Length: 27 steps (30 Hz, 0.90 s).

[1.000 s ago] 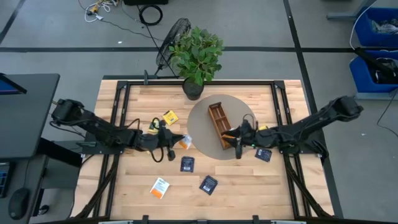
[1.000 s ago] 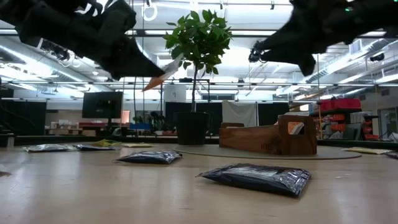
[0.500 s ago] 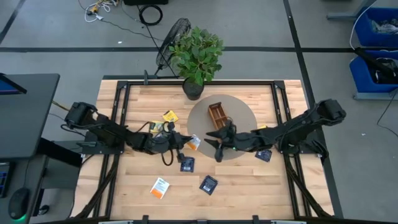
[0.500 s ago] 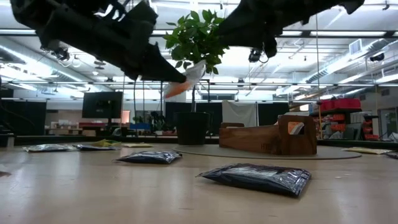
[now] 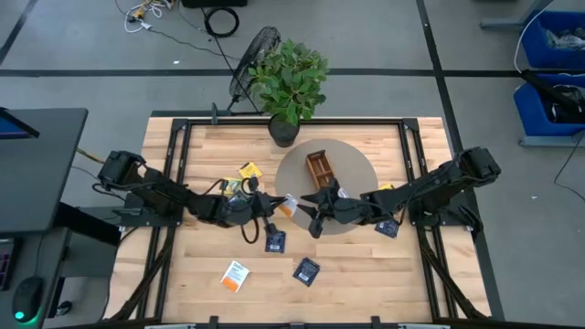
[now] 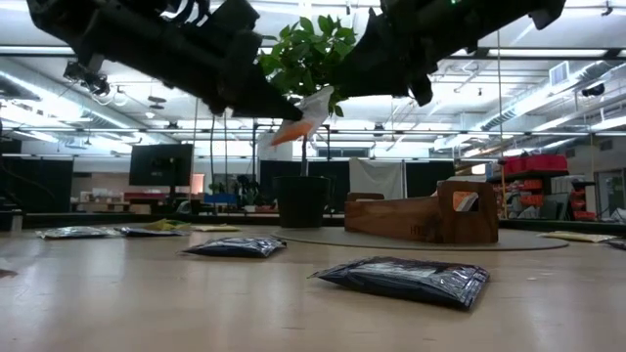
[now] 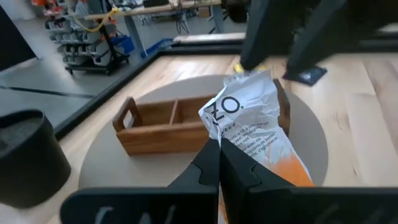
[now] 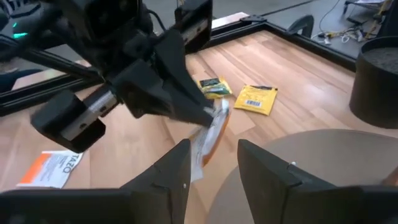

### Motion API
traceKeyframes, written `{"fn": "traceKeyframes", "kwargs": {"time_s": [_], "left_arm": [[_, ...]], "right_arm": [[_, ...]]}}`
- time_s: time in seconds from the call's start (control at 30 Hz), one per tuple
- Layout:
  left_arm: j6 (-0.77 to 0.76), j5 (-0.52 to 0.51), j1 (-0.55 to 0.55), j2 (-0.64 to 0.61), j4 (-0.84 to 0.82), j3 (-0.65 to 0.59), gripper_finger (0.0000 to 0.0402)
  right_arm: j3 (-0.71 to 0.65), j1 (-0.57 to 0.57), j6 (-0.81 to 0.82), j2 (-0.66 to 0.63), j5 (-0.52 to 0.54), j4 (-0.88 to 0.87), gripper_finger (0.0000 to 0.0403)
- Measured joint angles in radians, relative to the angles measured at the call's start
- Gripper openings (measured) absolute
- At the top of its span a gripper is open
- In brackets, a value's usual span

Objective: Pick & Place Tea
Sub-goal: Put the white tea bag into the bottom section of the wooden organizer

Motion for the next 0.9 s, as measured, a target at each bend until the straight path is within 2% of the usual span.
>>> {"fn": "traceKeyframes", "kwargs": {"time_s": [0.47, 0.63, 0.8, 0.9], "left_arm": [[0.026, -0.002, 0.0, 0.002, -0.037, 0.038, 0.0002], [0.026, -0.002, 0.0, 0.002, -0.037, 0.038, 0.0002], [0.022, 0.023, -0.001, 0.002, -0.037, 0.038, 0.0003], [0.02, 0.069, 0.0, 0.002, -0.037, 0.038, 0.0012]], "right_arm": [[0.0, -0.003, -0.006, 0.0, 0.002, 0.016, 0.0134], [0.0, -0.017, -0.009, 0.0, -0.003, 0.009, 0.0094], [0.0, -0.031, -0.03, 0.0, -0.071, -0.013, 0.0015], [0.0, -0.03, -0.033, 0.0, -0.077, -0.021, 0.0009]]}}
